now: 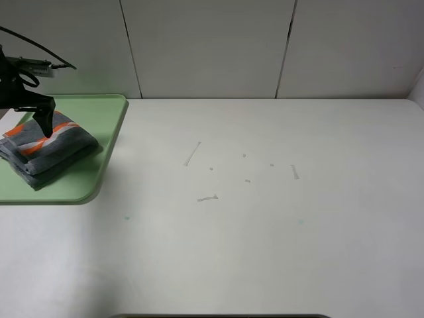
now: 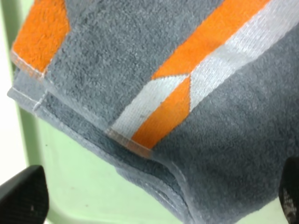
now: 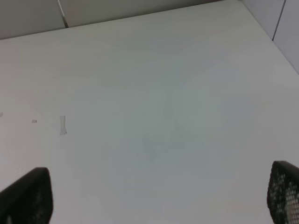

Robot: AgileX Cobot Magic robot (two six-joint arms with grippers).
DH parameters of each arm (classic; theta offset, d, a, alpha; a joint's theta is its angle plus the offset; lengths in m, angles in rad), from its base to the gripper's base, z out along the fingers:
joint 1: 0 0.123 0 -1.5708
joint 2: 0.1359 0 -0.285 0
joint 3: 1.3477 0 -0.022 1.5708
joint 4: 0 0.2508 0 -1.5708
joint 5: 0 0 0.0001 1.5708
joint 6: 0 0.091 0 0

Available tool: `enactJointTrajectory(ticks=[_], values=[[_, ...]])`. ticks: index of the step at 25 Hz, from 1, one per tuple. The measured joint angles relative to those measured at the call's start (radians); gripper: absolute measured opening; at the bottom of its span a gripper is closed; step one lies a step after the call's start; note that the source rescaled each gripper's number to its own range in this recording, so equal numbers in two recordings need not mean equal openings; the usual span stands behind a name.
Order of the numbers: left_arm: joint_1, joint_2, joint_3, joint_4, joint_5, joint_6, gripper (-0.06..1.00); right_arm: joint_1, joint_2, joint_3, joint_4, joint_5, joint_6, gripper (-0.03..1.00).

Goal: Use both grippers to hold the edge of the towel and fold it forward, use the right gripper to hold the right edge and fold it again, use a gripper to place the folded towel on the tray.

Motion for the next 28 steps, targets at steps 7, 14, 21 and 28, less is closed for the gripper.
enactJointTrajectory(ticks=[7,14,21,28], values=[[0.0,-0.05,0.0,-0.003,0.037,0.0,1.0,0.0,0.0,0.0,0.0,0.0,0.0,1.0],[0.0,-0.185,0.0,-0.04,0.054,0.002,1.0,0.0,0.0,0.0,0.0,0.0,0.0,1.0],[0.0,-0.342,0.032,-0.113,0.083,0.049,1.0,0.0,0.0,0.0,0.0,0.0,0.0,1.0],[0.0,-0.54,0.202,-0.208,0.082,0.108,1.0,0.0,0.0,0.0,0.0,0.0,0.0,1.0]])
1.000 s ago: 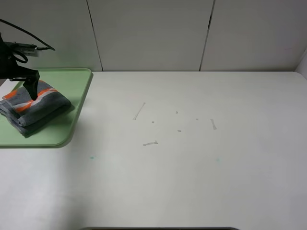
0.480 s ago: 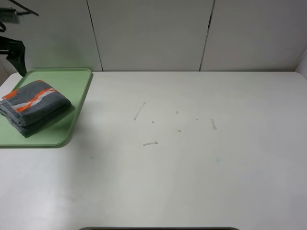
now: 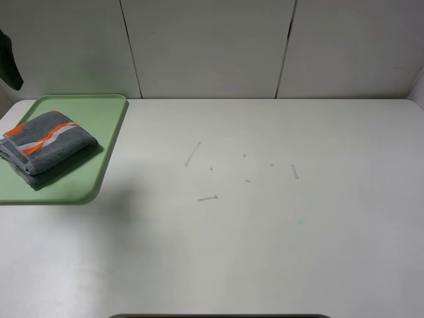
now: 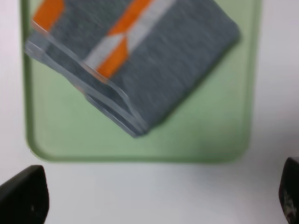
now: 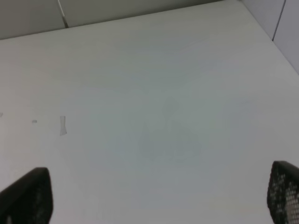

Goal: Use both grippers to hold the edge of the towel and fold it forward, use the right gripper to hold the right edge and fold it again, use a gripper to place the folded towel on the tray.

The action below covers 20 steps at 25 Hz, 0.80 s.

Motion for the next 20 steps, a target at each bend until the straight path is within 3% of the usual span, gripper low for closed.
enactJointTrajectory(ticks=[12,20], values=[[0.0,-0.459,0.305,-0.015,0.015,0.007,1.0,0.0,0.0,0.0,0.001,0.0,0.0,1.0],[0.0,-0.755,0.396,-0.039,0.096,-0.003,1.0,0.0,0.0,0.0,0.001,0.0,0.0,1.0]])
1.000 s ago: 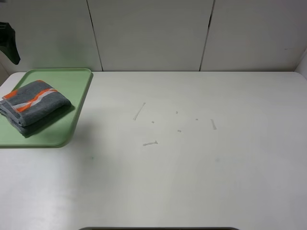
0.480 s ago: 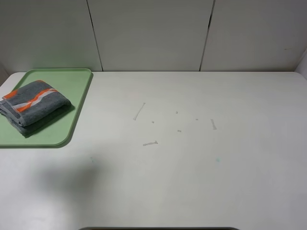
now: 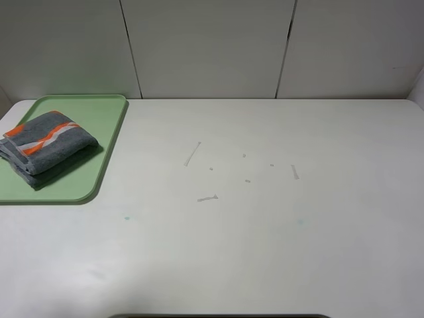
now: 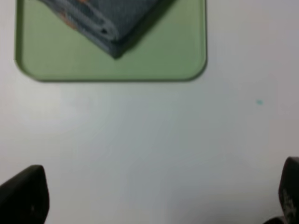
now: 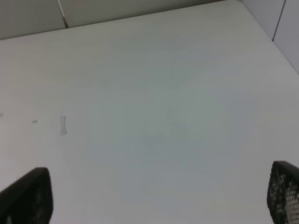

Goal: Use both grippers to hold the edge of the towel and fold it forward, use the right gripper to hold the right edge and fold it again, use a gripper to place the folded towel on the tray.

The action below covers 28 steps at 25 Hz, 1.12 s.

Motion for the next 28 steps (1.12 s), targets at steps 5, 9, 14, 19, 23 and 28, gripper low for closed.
enactJointTrajectory(ticks=[5,9,14,19,23,28], values=[[0.0,-0.13,0.024,-0.078,0.0,0.079,1.0,0.0,0.0,0.0,0.0,0.0,0.0,1.0],[0.0,-0.22,0.075,-0.126,0.001,0.121,1.0,0.0,0.0,0.0,0.0,0.0,0.0,1.0],[-0.06,-0.364,0.175,-0.135,-0.007,0.124,1.0,0.0,0.0,0.0,0.0,0.0,0.0,1.0],[-0.142,-0.509,0.295,-0.096,-0.109,0.128,1.0,0.0,0.0,0.0,0.0,0.0,0.0,1.0],[-0.152,-0.59,0.378,-0.081,-0.139,0.128,1.0,0.0,0.0,0.0,0.0,0.0,0.0,1.0],[-0.152,-0.685,0.438,-0.076,-0.143,0.119,1.0,0.0,0.0,0.0,0.0,0.0,0.0,1.0]])
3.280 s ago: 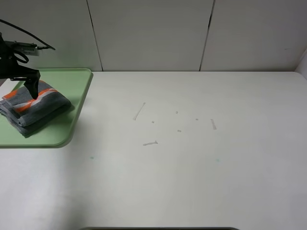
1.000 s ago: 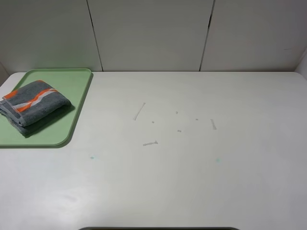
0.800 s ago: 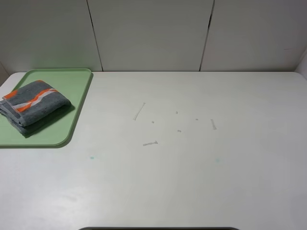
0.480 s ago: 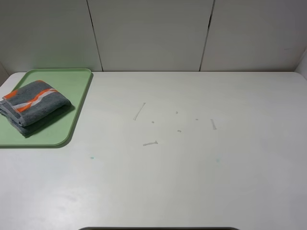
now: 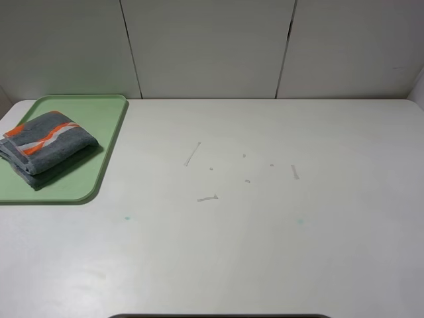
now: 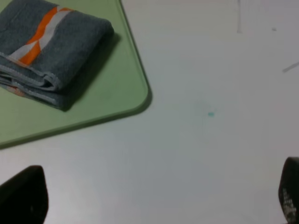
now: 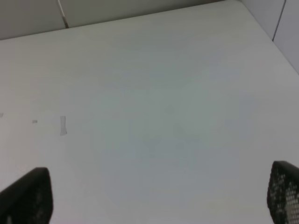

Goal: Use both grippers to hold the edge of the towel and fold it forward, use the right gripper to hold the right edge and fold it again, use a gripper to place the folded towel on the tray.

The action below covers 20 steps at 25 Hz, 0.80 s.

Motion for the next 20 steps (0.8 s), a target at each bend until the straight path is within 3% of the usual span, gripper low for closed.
enactJointTrajectory(ticks=[6,20], values=[[0.0,-0.085,0.003,0.006,0.056,-0.001,1.0,0.0,0.0,0.0,0.0,0.0,0.0,1.0],[0.0,-0.085,0.011,0.005,0.063,-0.001,1.0,0.0,0.0,0.0,0.0,0.0,0.0,1.0]])
